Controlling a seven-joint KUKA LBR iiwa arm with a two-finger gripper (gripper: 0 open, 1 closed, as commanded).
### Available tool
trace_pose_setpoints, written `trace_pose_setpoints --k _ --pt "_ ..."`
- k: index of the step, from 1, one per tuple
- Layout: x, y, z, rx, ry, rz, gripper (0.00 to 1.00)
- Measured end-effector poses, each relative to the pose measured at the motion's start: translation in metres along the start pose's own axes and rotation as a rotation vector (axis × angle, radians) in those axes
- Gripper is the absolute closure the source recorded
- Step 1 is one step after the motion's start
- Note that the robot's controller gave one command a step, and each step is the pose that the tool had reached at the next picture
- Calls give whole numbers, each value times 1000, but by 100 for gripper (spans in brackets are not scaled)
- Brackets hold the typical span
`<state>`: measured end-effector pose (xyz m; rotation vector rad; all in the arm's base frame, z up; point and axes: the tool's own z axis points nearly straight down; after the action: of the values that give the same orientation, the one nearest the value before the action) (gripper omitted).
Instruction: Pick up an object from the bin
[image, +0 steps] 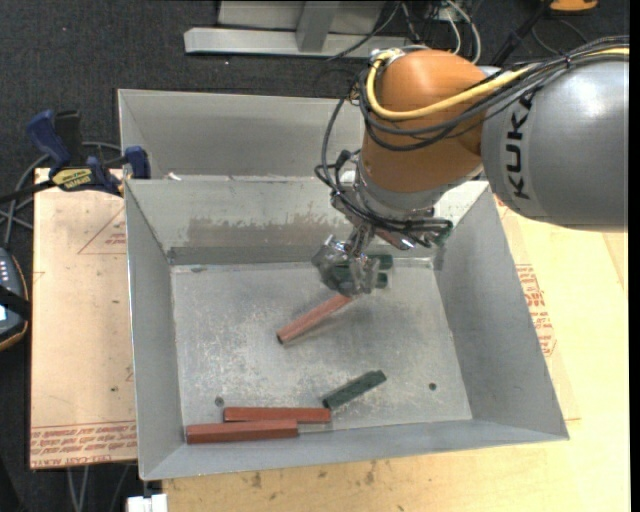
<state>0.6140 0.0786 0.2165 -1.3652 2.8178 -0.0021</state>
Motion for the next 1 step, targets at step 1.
trace_pose_setpoints --k 1 --pt "1 0 3 -5 4 2 0"
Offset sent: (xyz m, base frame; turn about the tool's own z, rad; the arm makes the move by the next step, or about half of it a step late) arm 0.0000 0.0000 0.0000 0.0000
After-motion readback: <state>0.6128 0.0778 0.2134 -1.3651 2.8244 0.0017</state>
